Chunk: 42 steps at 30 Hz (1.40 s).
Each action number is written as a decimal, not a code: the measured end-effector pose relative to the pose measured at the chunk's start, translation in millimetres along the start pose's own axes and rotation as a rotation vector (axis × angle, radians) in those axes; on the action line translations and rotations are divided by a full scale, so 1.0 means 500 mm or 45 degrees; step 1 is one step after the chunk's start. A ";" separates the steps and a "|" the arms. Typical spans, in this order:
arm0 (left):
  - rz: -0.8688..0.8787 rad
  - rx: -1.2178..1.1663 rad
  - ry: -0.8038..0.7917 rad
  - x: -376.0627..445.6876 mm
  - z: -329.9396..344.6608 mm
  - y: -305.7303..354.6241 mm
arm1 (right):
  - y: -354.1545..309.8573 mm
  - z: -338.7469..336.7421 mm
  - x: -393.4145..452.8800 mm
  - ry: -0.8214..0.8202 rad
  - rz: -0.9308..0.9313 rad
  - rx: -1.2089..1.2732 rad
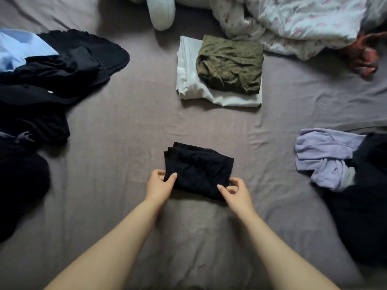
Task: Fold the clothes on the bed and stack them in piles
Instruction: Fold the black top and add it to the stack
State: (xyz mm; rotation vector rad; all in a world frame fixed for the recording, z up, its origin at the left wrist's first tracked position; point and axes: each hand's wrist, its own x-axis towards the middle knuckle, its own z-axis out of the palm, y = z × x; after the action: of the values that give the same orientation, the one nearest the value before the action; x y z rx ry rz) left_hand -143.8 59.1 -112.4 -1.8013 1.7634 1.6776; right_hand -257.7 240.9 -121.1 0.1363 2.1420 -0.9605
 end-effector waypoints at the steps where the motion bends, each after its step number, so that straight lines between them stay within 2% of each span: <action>1: -0.020 -0.010 0.042 0.001 0.004 -0.005 | 0.006 0.004 -0.001 0.047 0.007 -0.014; 4: -0.018 0.049 0.069 0.019 0.004 0.011 | -0.026 0.005 0.008 0.171 -0.055 -0.036; 9: 0.054 0.121 0.028 0.042 0.003 0.054 | -0.100 0.016 0.045 0.115 -0.071 0.010; 11: 0.187 0.074 0.048 0.041 0.003 0.061 | -0.111 0.024 0.044 0.222 -0.185 0.047; 13: 0.310 0.050 0.089 0.043 0.001 0.058 | -0.108 0.022 0.035 0.420 -0.284 0.071; 15: 0.338 0.094 0.134 0.045 0.002 0.053 | -0.100 0.018 0.030 0.487 -0.267 0.077; 17: 0.275 0.209 0.179 0.044 0.007 0.048 | -0.079 0.018 0.041 0.408 -0.176 -0.035; 19: 0.121 0.314 0.239 0.050 0.017 0.040 | -0.068 0.013 0.052 0.379 -0.010 -0.098; 22: -0.099 0.221 0.246 0.053 0.031 0.046 | -0.067 0.013 0.067 0.313 0.226 0.014; 24: -0.176 0.137 0.169 0.067 0.040 0.049 | -0.065 0.021 0.081 0.255 0.274 0.075; 28: -0.252 0.015 -0.075 0.089 0.055 0.077 | -0.066 0.036 0.101 0.105 0.217 0.100; 31: -0.142 0.008 -0.204 0.087 0.063 0.098 | -0.075 0.032 0.097 0.032 0.144 0.134; 35: 0.083 0.011 -0.329 0.061 0.059 0.154 | -0.115 -0.005 0.105 0.104 -0.023 0.220; 42: 0.414 -0.243 -0.238 0.130 0.075 0.394 | -0.352 -0.144 0.225 0.221 -0.425 0.382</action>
State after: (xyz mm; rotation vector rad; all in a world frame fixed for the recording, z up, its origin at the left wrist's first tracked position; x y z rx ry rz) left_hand -333.2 -17.4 -60.3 -1.4182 1.9510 2.1237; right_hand -447.0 142.2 -64.1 0.0075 2.2061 -1.5128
